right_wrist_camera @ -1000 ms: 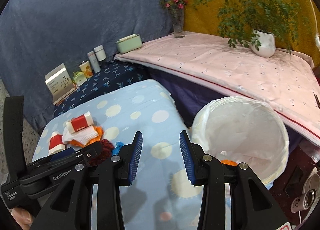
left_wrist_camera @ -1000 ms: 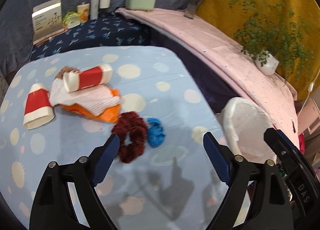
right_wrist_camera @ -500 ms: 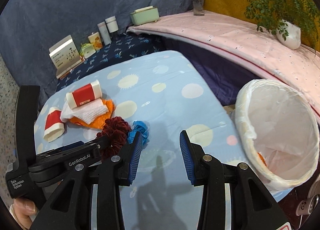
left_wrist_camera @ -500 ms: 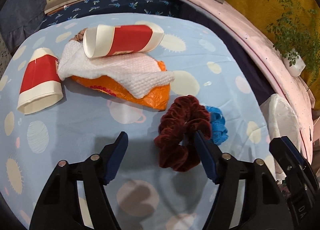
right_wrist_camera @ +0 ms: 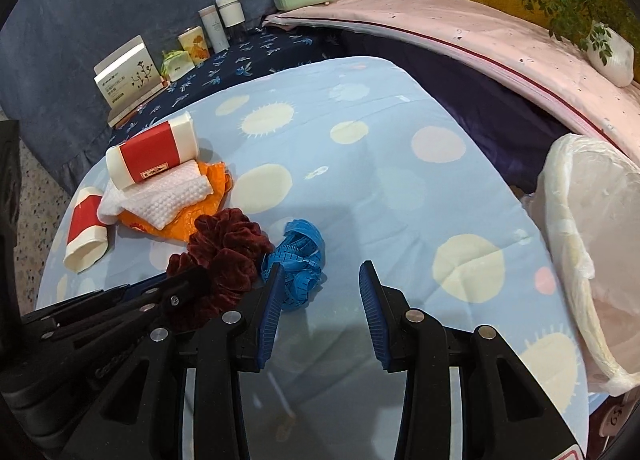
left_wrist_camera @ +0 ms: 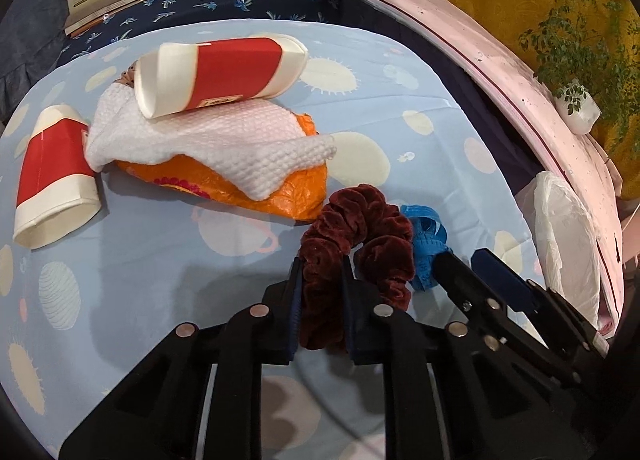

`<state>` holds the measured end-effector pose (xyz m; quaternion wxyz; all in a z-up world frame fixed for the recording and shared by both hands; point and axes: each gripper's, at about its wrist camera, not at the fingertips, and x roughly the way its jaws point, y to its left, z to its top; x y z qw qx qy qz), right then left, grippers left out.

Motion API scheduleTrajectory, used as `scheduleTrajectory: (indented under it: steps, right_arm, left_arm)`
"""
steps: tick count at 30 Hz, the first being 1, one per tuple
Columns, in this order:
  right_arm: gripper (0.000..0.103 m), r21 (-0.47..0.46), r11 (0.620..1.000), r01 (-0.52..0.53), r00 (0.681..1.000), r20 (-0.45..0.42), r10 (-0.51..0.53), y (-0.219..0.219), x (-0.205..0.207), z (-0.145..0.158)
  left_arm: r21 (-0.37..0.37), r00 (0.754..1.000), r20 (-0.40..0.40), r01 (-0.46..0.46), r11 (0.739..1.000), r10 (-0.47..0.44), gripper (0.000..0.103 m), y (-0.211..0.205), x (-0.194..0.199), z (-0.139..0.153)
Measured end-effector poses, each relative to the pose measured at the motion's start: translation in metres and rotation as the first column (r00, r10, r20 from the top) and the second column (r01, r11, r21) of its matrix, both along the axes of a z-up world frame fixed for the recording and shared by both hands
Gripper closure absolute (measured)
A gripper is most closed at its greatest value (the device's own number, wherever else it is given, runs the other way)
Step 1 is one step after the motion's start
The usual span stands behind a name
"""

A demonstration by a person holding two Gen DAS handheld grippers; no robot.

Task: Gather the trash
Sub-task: 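Grasp the dark red scrunchie with the left tool while the right tool grasps the blue tape measure, then carry the scrunchie and tape measure with both tools over the bin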

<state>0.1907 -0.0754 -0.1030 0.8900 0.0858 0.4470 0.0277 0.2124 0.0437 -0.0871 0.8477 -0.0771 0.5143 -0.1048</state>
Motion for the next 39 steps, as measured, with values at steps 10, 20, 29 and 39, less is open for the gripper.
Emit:
scheduleTrajectory:
  steps: [10, 20, 29, 39]
  right_arm:
    - [0.067, 0.048, 0.997, -0.061, 0.998, 0.006, 0.061, 0.014, 0.017, -0.012]
    - [0.085, 0.077, 0.994, -0.075, 0.997, 0.027, 0.074, 0.007, 0.012, -0.007]
    - [0.085, 0.093, 0.994, 0.051, 0.994, 0.093, -0.06, -0.053, -0.012, 0.023]
    - [0.085, 0.1, 0.975, 0.198, 0.965, 0.154, -0.212, -0.13, -0.054, 0.053]
  left_arm:
    - [-0.008, 0.998, -0.022, -0.055, 0.998, 0.055, 0.087, 0.017, 0.005, -0.004]
    - [0.019, 0.999, -0.008, -0.048, 0.999, 0.049, 0.087, 0.006, 0.003, 0.0]
    - [0.013, 0.999, 0.043, 0.01, 1.0, -0.011, 0.087, -0.026, -0.01, 0.026]
    - [0.007, 0.983, 0.114, 0.141, 0.99, -0.141, 0.088, -0.1, -0.032, 0.059]
